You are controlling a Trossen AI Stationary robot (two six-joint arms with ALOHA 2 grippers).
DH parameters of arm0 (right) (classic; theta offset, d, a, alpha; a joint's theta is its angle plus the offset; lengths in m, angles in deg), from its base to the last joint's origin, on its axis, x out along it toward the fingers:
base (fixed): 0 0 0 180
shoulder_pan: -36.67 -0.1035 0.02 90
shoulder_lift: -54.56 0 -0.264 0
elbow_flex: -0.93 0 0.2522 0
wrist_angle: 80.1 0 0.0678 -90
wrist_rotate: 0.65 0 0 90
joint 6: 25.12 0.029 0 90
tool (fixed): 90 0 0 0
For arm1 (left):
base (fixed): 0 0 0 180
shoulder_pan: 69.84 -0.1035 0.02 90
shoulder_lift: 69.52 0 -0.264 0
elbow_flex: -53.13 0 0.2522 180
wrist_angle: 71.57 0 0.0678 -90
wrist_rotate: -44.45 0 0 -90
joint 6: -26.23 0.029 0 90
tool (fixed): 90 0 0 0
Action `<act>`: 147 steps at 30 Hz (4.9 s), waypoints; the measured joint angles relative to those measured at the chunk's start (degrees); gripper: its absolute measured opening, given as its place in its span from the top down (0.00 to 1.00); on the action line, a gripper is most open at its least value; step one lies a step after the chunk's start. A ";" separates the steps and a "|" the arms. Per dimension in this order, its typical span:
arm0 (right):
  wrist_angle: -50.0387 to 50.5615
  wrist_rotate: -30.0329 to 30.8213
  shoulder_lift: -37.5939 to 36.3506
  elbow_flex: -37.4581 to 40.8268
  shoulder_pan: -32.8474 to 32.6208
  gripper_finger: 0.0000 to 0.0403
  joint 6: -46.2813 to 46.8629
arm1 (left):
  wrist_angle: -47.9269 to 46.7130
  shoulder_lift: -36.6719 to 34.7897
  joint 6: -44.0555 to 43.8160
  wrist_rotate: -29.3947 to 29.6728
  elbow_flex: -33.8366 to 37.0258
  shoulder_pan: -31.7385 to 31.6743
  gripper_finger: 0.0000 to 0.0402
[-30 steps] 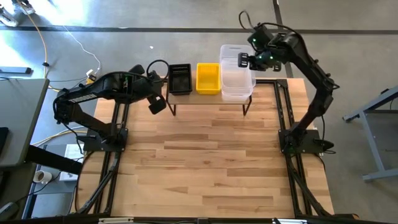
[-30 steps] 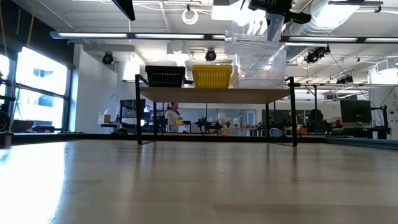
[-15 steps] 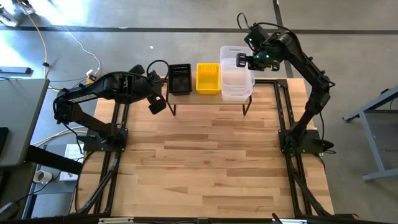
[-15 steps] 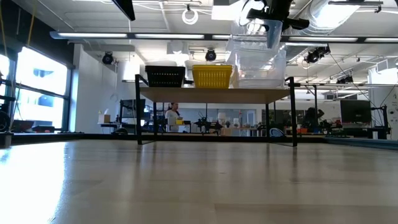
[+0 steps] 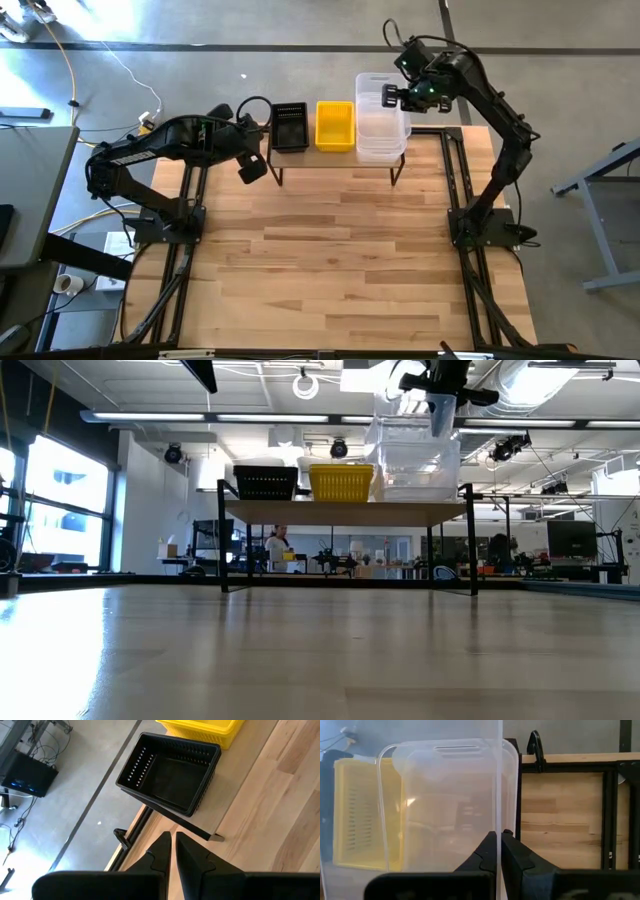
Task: Stack baskets on shelf by color
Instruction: Stack the transparent bin on top of the transparent bin on the shelf
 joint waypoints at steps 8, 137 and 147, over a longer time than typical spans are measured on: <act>0.00 -1.25 0.00 0.00 1.65 1.00 -1.51 | -0.02 0.00 0.00 -3.27 0.00 0.01 0.95; 0.00 3.81 -5.53 1.40 0.46 0.83 -8.69 | -0.01 0.00 1.05 -4.09 0.02 0.00 0.95; -0.01 3.13 -3.91 1.40 -2.30 0.83 -5.91 | -0.01 0.00 2.95 -4.19 0.02 0.00 0.95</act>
